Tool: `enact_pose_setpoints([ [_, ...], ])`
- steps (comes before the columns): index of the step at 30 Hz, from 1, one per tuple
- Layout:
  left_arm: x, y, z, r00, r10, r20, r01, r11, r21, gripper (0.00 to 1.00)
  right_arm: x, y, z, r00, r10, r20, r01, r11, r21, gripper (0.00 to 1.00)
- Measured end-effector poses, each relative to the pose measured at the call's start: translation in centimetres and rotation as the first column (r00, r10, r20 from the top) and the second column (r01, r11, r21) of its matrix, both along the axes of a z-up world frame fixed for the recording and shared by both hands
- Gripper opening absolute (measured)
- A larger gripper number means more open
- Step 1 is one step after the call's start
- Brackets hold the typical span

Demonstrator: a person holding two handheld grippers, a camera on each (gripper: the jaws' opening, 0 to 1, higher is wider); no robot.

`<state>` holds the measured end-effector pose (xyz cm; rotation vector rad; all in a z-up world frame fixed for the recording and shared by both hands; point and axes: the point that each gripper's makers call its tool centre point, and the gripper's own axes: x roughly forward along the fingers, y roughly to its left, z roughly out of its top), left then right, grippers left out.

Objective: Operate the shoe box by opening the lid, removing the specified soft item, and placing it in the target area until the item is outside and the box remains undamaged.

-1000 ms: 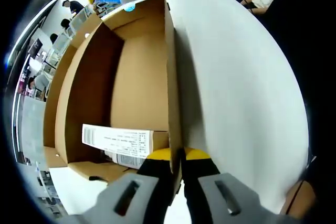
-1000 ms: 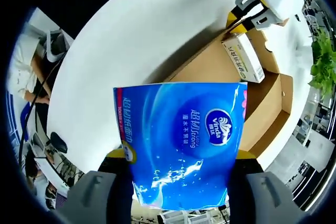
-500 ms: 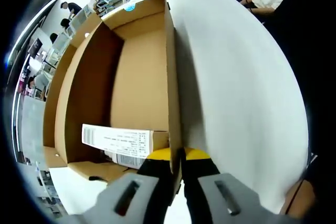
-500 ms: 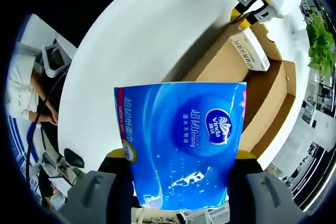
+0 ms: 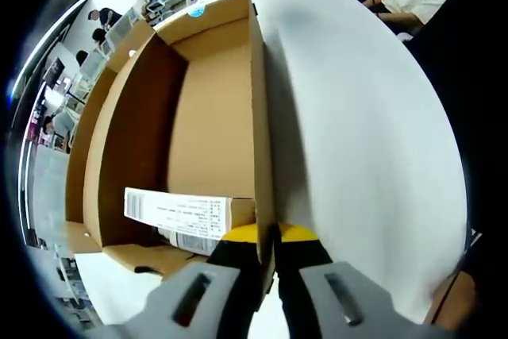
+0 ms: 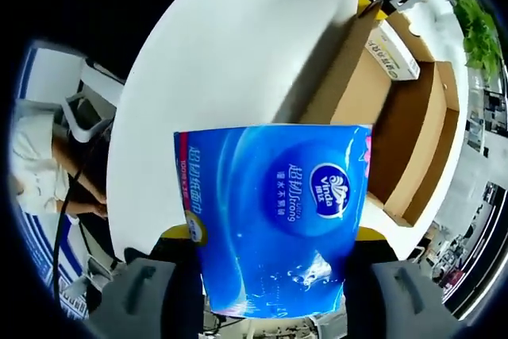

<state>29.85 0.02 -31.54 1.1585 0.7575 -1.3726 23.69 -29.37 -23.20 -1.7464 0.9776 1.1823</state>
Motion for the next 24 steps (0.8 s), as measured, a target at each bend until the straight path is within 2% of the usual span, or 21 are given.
enact_pose_setpoints([
  [4, 0.0, 0.0, 0.0, 1.0, 0.0, 0.001, 0.0, 1.0, 0.0, 0.05, -1.8, 0.0, -0.7, 0.998, -0.053, -0.016, 0.054, 0.998, 0.042, 0.72],
  [10, 0.1, 0.0, 0.0, 1.0, 0.001, 0.004, -0.001, 1.0, 0.005, 0.05, -3.0, -1.1, -1.7, 0.994, -0.105, -0.006, 0.106, 0.993, 0.046, 0.72],
  [18, 0.1, 0.1, 0.0, 1.0, 0.003, 0.004, -0.003, 1.0, 0.005, 0.05, -5.6, -3.5, -4.3, 0.984, -0.176, -0.039, 0.178, 0.983, 0.037, 0.72],
  [24, 0.1, 0.1, -0.1, 1.0, 0.006, 0.009, -0.007, 1.0, 0.015, 0.05, -5.9, -4.5, -4.9, 0.975, -0.217, -0.046, 0.219, 0.975, 0.044, 0.72],
])
